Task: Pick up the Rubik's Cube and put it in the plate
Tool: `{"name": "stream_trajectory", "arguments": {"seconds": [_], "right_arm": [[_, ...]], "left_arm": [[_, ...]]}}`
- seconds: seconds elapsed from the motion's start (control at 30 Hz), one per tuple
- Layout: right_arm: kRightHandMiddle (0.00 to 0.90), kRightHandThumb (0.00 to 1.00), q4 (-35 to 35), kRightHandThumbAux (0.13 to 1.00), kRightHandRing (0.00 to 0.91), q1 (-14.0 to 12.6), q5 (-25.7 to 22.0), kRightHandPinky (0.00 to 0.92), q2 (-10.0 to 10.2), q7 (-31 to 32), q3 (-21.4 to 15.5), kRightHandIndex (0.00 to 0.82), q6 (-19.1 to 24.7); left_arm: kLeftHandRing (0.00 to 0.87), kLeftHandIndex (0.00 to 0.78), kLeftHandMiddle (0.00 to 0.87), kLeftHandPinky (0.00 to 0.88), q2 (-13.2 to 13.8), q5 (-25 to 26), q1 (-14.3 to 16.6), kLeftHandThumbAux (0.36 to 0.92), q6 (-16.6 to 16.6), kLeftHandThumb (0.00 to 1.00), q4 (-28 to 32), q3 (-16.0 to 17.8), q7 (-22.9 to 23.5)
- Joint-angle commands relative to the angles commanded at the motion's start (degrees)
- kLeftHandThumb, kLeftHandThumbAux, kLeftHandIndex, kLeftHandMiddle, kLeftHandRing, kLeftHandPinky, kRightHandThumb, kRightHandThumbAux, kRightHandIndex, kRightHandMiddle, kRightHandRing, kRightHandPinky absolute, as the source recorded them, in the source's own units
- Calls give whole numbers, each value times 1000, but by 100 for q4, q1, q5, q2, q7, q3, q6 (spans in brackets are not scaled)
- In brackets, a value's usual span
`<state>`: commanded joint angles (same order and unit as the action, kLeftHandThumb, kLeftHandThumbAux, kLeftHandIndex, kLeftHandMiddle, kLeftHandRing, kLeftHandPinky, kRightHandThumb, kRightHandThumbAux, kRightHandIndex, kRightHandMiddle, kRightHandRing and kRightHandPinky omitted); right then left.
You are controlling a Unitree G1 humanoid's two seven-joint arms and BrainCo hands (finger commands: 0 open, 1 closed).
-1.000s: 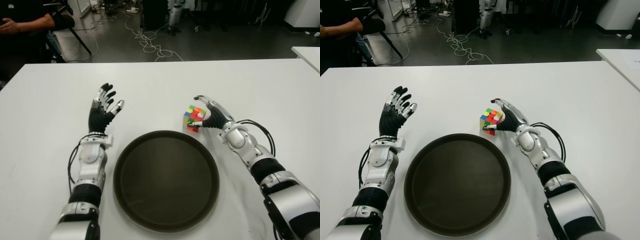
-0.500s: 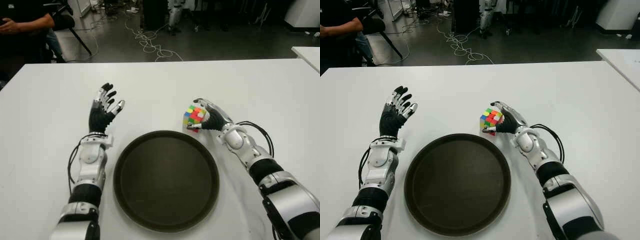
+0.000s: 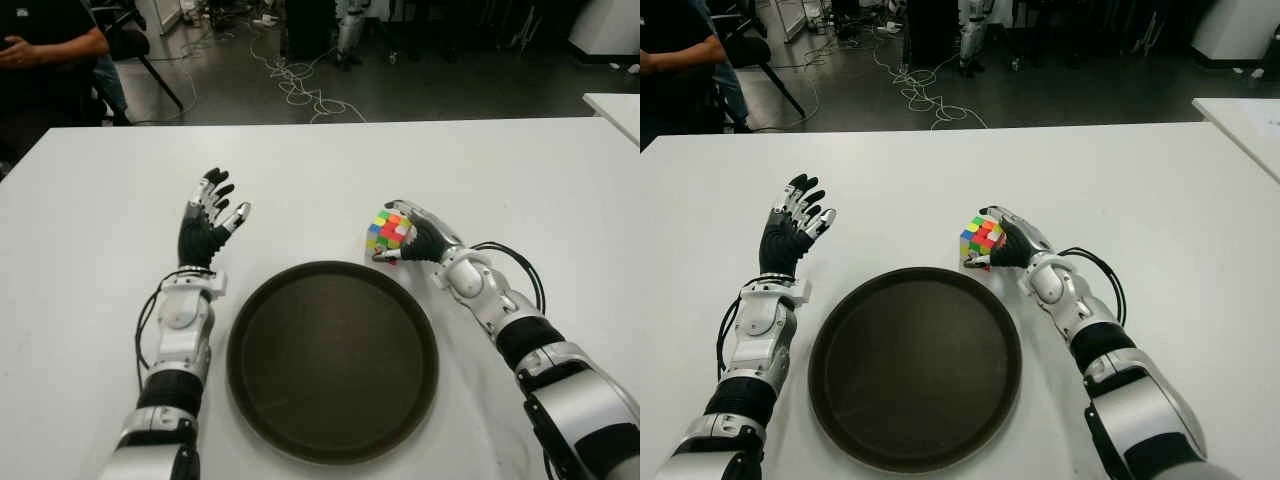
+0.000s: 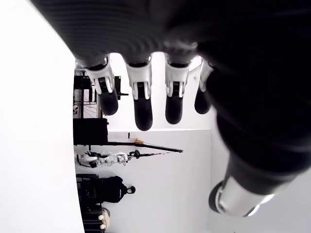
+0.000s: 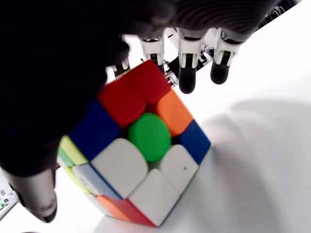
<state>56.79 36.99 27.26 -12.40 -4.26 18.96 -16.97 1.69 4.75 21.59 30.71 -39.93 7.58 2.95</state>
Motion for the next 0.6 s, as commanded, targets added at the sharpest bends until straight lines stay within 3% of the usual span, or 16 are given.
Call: {"name": "stream_trajectory", "arguments": {"seconds": [0.6], "right_arm": [[78, 0, 33, 649, 94, -13, -33, 97, 32, -31, -32, 65, -6]], "left_arm": [[118, 75, 146, 83, -9, -64, 15, 761, 55, 26, -55, -7, -76]]}}
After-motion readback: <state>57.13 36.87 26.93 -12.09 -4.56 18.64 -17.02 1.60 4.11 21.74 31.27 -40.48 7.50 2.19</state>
